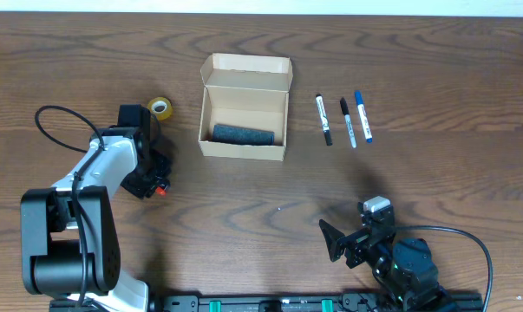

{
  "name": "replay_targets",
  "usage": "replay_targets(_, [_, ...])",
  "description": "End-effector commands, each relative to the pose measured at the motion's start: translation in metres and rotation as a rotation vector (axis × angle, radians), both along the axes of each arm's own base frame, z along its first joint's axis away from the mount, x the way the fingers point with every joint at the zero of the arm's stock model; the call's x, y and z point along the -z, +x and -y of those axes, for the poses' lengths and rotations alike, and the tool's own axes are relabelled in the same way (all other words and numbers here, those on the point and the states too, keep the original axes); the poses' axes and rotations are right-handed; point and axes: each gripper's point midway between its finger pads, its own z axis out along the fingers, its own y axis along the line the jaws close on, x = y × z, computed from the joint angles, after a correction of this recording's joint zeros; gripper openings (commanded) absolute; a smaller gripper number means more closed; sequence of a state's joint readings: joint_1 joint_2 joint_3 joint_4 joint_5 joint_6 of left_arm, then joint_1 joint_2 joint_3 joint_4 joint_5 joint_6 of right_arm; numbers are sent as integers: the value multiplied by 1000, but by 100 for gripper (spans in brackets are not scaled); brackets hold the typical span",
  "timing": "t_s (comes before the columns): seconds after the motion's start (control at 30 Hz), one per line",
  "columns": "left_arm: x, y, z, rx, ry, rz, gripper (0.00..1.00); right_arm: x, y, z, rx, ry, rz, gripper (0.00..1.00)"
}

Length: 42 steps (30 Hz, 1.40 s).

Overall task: Pack container
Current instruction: 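Lower the left gripper and grasp the red stapler, then carry the stapler with the left gripper into the box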

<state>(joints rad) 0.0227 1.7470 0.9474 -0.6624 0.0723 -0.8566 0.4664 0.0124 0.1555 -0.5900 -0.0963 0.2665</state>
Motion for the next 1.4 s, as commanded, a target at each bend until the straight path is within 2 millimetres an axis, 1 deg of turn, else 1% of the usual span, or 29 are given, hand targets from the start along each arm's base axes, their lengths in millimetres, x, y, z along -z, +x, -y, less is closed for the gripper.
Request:
replay_targets(0.0, [10,-9,-1,2,0,-51,25,0,-1,-2,-14,-9,10,99])
replay_targets(0.13, [10,-10,-1,2,-1,-57,17,0,-1,-2,-14,-9,10,99])
replay_targets(0.23, [10,-11,-1,2,-1,-61,6,0,-1,-2,-14,-9,10,99])
replay_targets(0.4, [5,-13,-1,2,-2,-75,6,0,-1,-2,-14,-9,10,99])
replay_targets(0.5, [-7,-9,0,2,-2,-59,6,0,-1,-2,-14,-9,10,99])
replay_targets(0.6, [-28,0,2,-31,-5,-23,6,0,-1,-2,-14,-9,10,99])
replay_targets(0.67, [-45,9,8,-54,-31,21,6,0,-1,-2,-14,-9,10,99])
replay_targets(0.83, [-89,36,29,-110,-84,162,6,0,-1,-2,-14,-9,10,99])
replay_targets(0.93, [-113,50,51,-105,-124,232,6,0,-1,-2,-14,-9,10,99])
replay_targets(0.97, [-122,56,61,-98,-137,256,6,0,-1,-2,-14,-9,10,99])
replay_targets(1.0, [-126,59,66,-94,-143,267,6,0,-1,-2,-14,-9,10,99])
replay_targets(1.07, [-138,67,83,-82,-164,307,5,0,-1,-2,-14,-9,10,99])
replay_targets(1.27, [-172,98,143,-58,-264,480,6,0,-1,-2,-14,-9,10,99])
replay_targets(1.37, [-180,109,169,-65,-315,533,6,0,-1,-2,-14,-9,10,99])
